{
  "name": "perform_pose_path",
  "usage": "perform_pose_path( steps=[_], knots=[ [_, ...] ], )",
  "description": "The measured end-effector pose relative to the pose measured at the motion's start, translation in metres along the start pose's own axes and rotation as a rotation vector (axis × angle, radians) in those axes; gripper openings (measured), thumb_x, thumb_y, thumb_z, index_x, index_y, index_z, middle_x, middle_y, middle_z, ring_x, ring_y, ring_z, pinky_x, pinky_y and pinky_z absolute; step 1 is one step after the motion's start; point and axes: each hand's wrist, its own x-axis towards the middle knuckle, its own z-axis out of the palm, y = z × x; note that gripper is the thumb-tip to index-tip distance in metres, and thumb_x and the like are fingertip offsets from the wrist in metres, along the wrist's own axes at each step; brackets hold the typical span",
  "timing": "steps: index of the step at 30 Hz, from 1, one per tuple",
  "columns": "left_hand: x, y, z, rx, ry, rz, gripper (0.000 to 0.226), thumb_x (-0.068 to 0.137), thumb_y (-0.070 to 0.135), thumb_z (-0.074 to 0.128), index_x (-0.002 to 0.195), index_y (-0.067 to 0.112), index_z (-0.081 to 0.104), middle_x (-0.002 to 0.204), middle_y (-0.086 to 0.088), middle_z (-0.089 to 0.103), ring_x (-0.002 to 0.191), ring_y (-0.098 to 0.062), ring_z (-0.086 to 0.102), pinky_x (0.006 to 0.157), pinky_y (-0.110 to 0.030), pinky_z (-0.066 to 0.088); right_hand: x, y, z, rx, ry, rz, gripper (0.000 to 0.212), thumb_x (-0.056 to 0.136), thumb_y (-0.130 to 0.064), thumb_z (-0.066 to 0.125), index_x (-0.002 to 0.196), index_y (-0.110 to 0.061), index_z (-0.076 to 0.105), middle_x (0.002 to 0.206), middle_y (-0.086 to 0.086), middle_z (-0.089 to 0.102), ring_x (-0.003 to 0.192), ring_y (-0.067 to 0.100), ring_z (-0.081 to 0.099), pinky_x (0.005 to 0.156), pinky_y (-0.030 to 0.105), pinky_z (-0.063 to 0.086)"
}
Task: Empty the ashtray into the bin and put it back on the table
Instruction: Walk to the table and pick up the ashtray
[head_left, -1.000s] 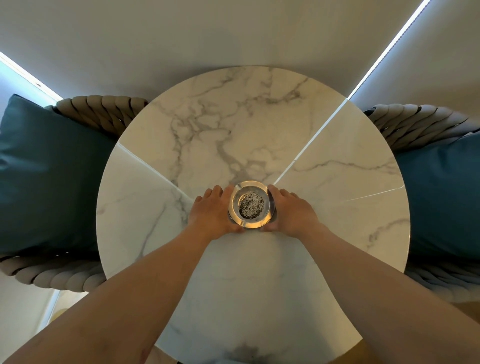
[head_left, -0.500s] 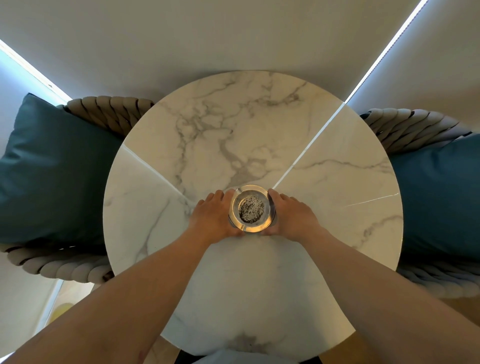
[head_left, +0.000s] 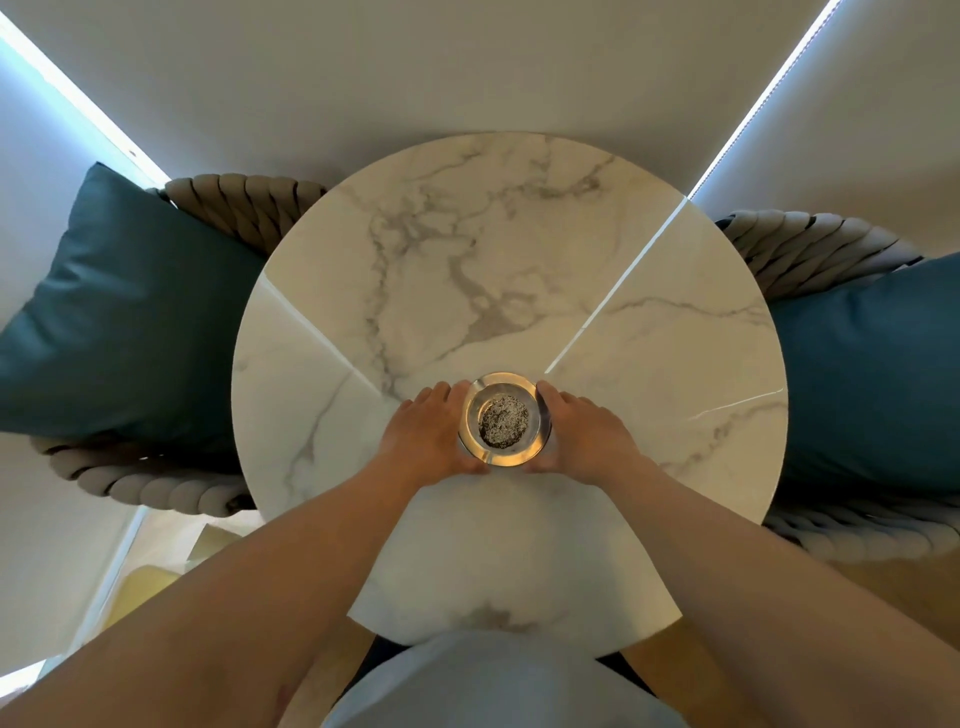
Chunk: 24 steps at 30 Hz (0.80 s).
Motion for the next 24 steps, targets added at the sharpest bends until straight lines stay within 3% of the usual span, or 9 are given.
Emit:
perform_pose_path(
  steps=[24],
  knots=[
    [-0.08,0.01,0.038,-0.063,-0.025,-0.072,0.106,0.053,0.068,0.079,0.137,0.025,0.03,0.12,0.002,0.054,0.11,-0.021,0.053,0.089,-0.038,0.044,-0.062,-0.005,0.036,-0.022,-0.033,-0.108,0.111,0.059,-0.065,0.082,0.146,-0.021,0.028,0.123,0.001,0.062,0.108,0.027,0.059,0.083,0.039,0.05]
  ],
)
